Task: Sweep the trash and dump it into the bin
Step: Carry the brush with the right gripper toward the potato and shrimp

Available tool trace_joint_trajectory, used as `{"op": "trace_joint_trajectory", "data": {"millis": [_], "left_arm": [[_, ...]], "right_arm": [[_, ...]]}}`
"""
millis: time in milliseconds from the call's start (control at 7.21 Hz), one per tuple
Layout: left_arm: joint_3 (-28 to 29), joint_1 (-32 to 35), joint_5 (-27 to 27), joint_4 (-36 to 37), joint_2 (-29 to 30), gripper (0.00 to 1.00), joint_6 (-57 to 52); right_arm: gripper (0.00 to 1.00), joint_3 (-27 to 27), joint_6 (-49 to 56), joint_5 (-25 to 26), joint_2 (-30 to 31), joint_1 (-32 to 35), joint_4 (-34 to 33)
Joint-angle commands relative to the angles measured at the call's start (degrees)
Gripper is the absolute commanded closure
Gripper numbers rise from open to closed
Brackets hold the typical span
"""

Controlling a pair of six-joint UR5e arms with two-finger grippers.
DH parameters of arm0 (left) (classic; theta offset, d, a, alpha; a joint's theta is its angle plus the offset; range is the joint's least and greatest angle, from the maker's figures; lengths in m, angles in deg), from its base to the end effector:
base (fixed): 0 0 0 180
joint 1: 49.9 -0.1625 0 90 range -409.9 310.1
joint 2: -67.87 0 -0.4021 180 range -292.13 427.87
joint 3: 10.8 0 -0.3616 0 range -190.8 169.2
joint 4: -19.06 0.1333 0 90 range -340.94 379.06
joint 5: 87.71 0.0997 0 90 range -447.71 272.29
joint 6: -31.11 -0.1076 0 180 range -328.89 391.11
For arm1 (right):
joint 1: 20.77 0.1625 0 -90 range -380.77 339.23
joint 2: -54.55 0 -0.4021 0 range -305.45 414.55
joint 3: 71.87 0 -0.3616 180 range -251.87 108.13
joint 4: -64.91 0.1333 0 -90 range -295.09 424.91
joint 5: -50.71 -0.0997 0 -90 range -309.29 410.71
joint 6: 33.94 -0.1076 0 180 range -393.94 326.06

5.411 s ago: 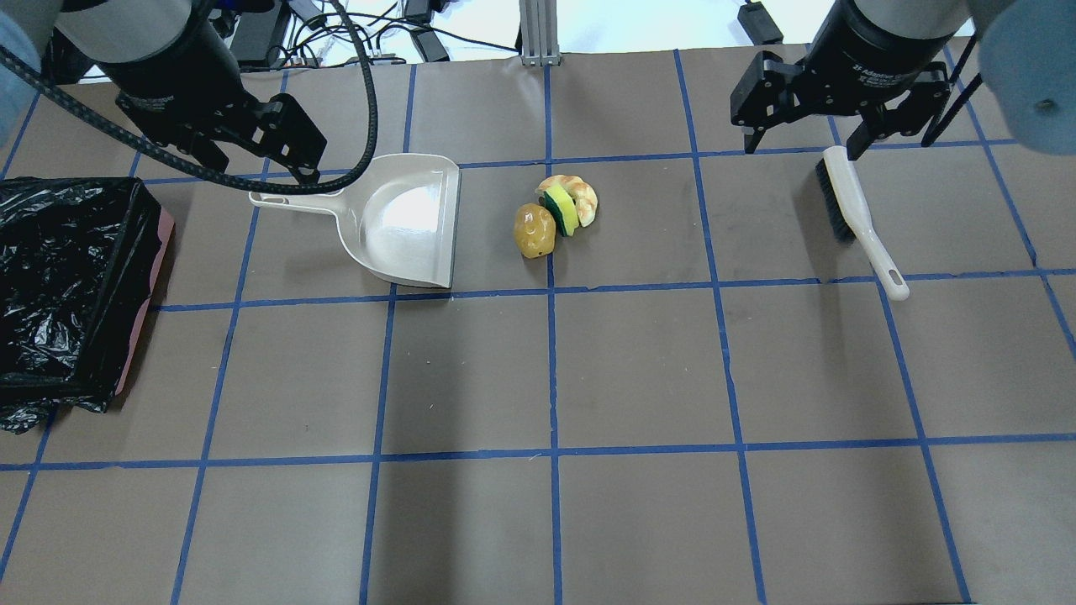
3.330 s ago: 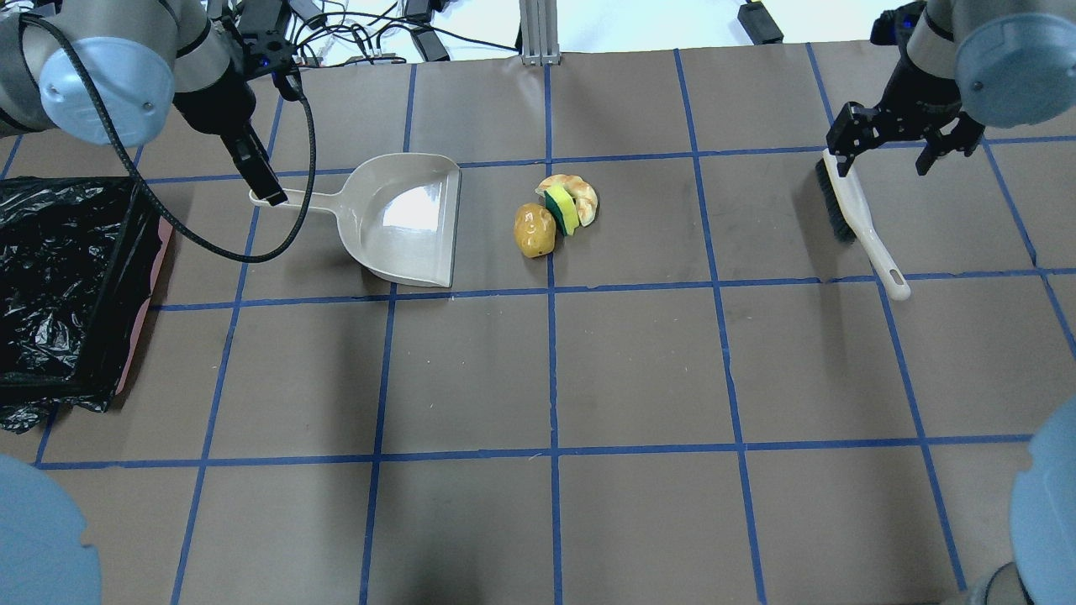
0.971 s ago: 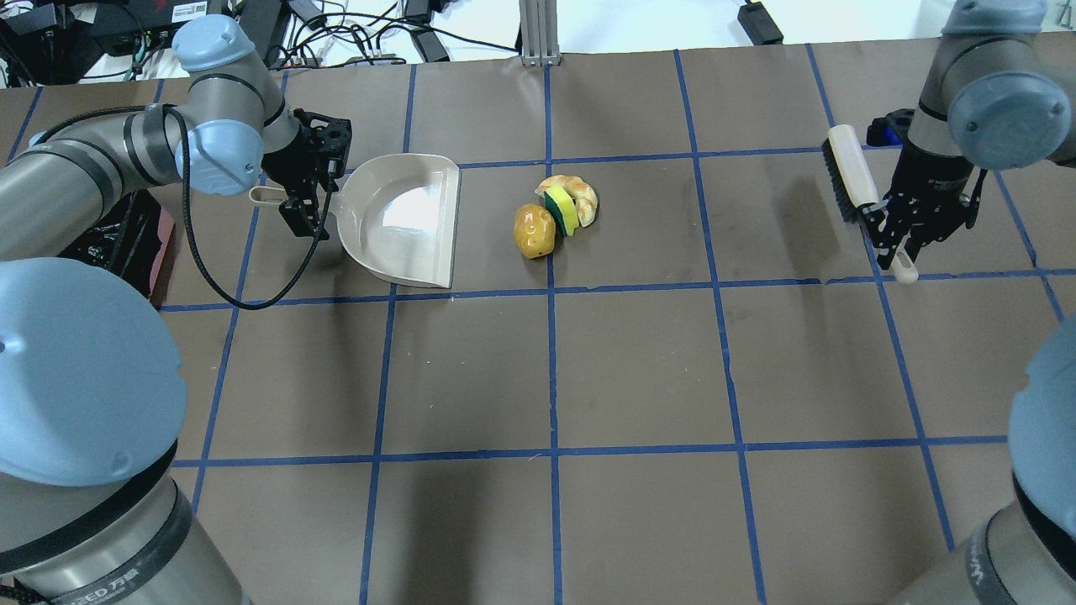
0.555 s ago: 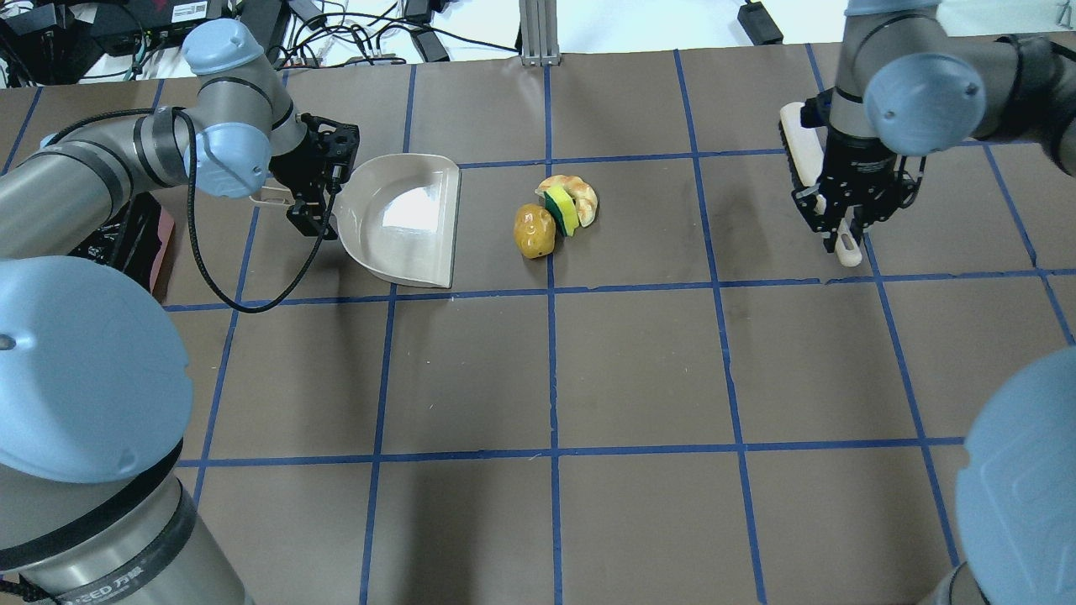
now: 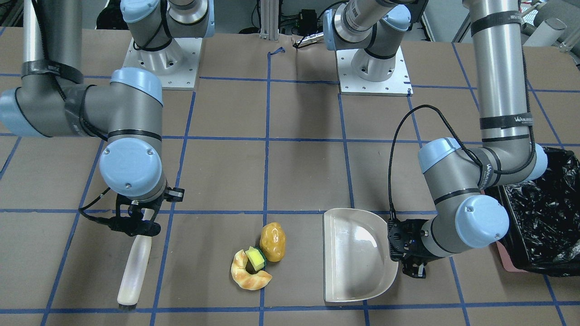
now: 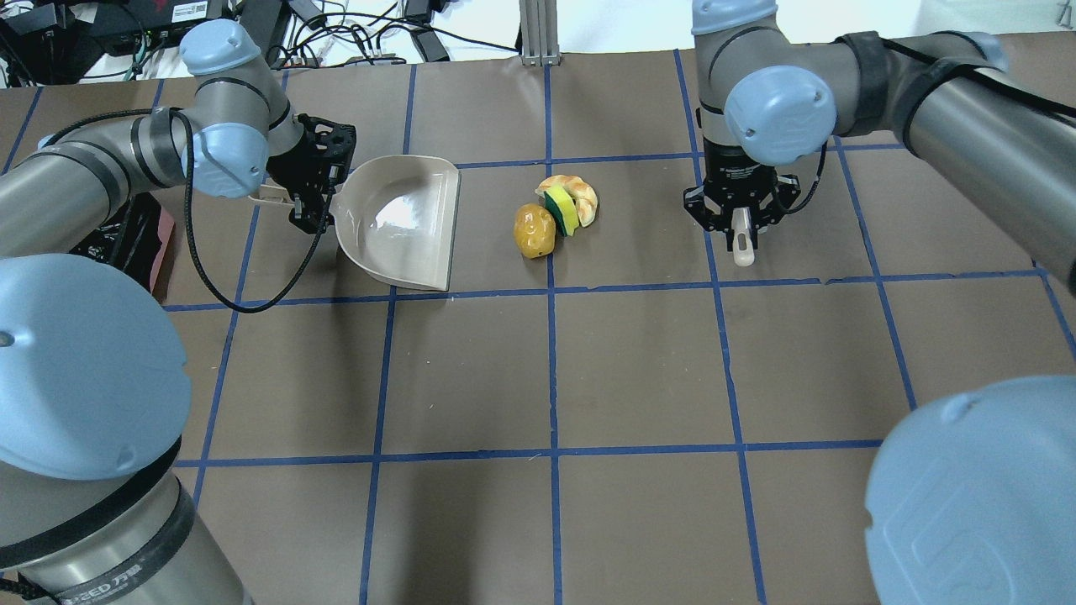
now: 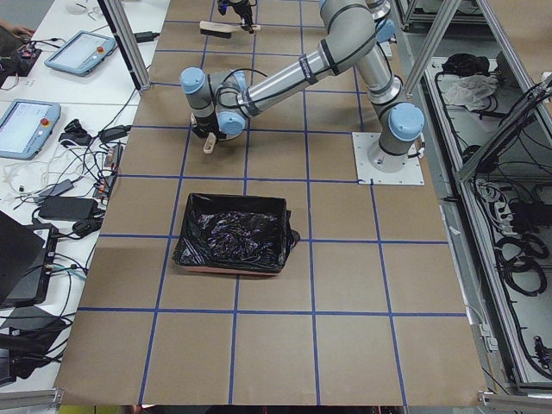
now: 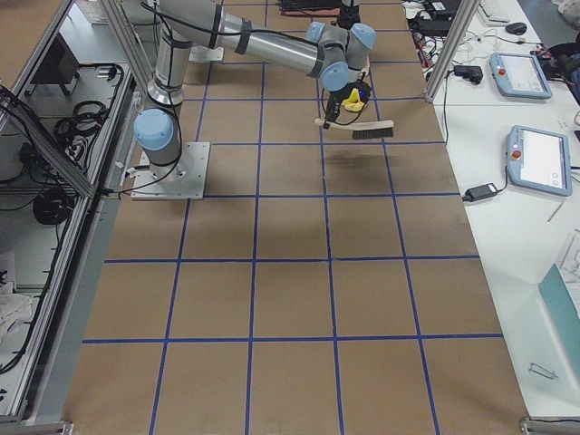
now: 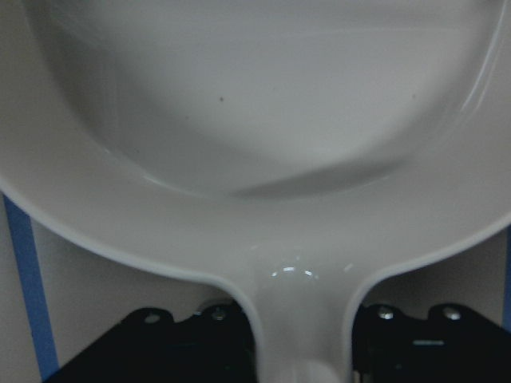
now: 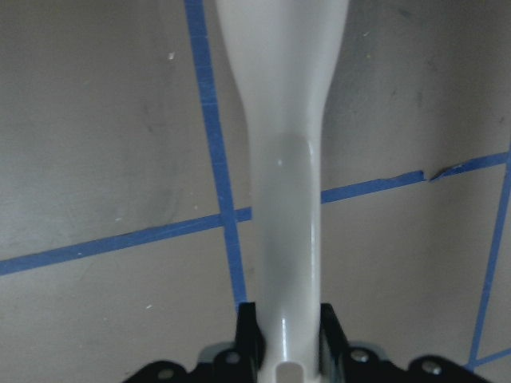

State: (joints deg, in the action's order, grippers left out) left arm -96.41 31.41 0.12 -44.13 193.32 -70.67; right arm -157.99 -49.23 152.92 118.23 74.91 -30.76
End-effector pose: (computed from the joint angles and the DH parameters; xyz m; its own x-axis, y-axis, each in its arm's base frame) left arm -0.0399 -0.6479 0.1889 0.0541 0.9964 0.0648 0.9974 -0.0507 -0.0521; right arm 0.1672 -0.5638 0.2554 -0.9573 0.0994 0.2714 0.1635 0.9606 0.2249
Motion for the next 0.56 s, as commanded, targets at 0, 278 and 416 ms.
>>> {"op": "trace_joint_trajectory", "data": {"millis": [0,278,416], "left_arm": [[0.09,-0.02,-0.12,0.0,0.05,1.0,0.19],[0.0,0.07,-0.29,-0.35,0.4,1.0,2.45],[0.0,0.07,-0.29,-0.35,0.41,1.0,2.73]], "right_arm": [[0.99,3.92,-6.92,-0.43,-2.76,3.89,3.88],[1.0,5.96,-10.98,-2.98,-4.61,6.0,6.01],[1.0,6.75,-10.99,-3.25,-6.01,8.27,6.28]]}}
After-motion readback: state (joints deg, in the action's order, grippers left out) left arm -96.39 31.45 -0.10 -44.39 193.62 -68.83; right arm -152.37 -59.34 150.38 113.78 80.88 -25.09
